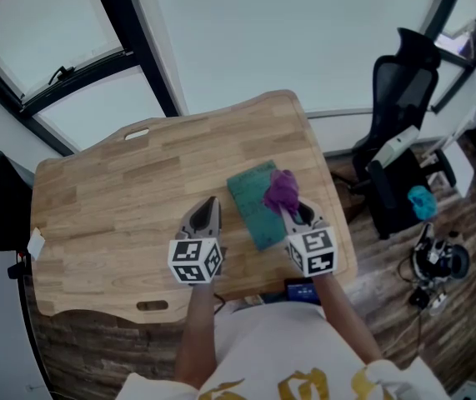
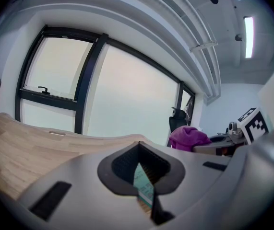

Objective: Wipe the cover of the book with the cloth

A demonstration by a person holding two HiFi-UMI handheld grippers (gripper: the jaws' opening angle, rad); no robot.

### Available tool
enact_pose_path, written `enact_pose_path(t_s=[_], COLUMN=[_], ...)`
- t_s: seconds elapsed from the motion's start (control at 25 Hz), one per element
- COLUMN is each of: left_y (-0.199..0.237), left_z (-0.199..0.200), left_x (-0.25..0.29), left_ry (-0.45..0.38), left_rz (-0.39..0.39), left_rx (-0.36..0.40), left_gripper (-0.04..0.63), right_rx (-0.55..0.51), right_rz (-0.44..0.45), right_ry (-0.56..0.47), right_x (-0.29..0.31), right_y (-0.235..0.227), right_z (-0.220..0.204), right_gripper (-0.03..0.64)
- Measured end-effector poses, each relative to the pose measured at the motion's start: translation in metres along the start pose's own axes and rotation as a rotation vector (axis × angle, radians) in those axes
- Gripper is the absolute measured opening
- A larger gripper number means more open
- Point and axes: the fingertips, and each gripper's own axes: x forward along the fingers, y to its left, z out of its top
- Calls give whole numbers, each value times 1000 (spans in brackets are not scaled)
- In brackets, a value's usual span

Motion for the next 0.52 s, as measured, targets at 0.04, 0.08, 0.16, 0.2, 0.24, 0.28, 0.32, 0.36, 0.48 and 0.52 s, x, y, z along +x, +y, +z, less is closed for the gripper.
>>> enact_pose_path(t_s=[0.04,0.08,0.16,0.2,0.24,0.28,0.32,0.36,0.48,0.52], left_y=[1,1,3,4,4,5,5,5,8,9], left_z=[0,1,2,2,2,2,2,3,4,4], left_x=[0,0,0,0,-1,-1,-1,-1,-1,-1], left_ry=[-1,-2,-3,-4,-4,-5,-6,-8,-10,-10], left_rz=[0,1,1,1,1,1,1,1,3,4], left_rx=[0,0,0,-1,-2,-3,-3,-4,-6,-7], left_gripper=[2,2,2,2,2,2,2,2,2,2], right_rx=[-1,-3,-8,-12,-14,-16,-16,-15,-16,-17], right_rz=[-1,0,1,2,3,4,6,6,7,7], right_ry=[2,3,6,7,8,8,8,8,6,6], right_x=[0,1,3,3,3,4,5,6,8,8], right_y=[1,1,3,4,5,5,5,5,5,6], right_z=[0,0,1,2,2,1,1,0,0,1], right_gripper=[61,61,61,61,61,61,61,61,61,61])
